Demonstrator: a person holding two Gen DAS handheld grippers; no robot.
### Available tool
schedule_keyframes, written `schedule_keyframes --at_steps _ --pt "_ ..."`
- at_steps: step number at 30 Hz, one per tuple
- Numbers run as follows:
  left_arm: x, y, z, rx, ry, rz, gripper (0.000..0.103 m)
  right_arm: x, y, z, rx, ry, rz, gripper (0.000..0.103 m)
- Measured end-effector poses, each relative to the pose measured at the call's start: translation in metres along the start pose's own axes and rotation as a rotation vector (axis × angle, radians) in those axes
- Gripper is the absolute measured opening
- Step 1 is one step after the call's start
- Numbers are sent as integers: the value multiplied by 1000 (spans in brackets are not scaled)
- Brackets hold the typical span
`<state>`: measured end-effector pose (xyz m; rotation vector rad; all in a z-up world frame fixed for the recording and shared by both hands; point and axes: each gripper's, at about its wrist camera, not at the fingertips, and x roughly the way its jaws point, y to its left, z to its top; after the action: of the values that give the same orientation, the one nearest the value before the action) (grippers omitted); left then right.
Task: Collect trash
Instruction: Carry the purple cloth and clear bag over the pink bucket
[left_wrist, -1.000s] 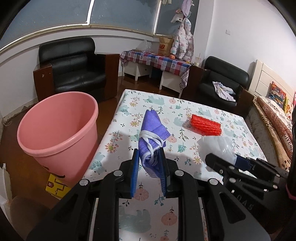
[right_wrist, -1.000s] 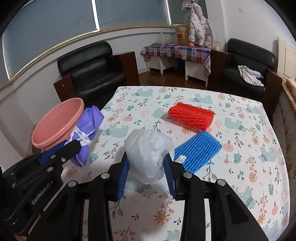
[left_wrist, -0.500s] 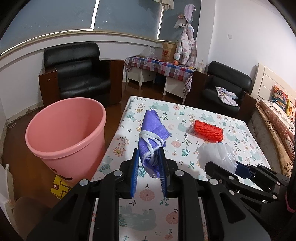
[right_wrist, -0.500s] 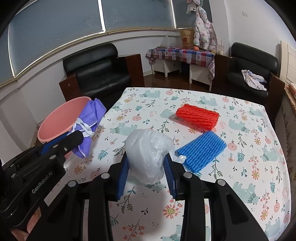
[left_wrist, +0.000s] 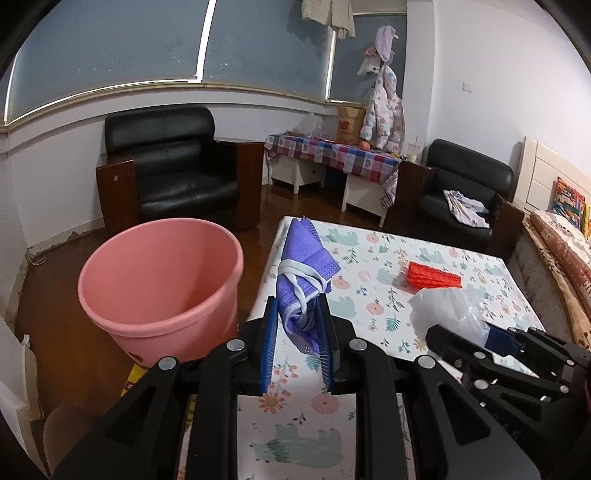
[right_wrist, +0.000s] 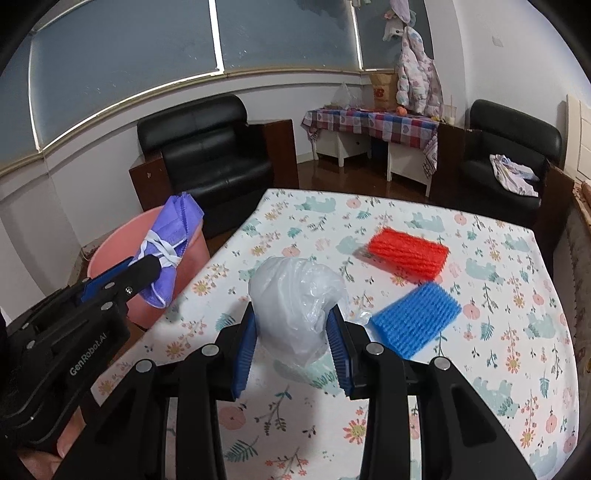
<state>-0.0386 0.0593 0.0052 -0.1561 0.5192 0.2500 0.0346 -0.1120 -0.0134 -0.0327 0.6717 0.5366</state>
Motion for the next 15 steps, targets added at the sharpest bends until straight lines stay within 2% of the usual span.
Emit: schedule_keyframes --at_steps 10,15 --pt "-2 30 5 -76 -28 27 20 5 22 21 -31 -32 67 37" --pt "-6 52 8 -107 -58 67 20 13 39 35 -47 -39 108 37"
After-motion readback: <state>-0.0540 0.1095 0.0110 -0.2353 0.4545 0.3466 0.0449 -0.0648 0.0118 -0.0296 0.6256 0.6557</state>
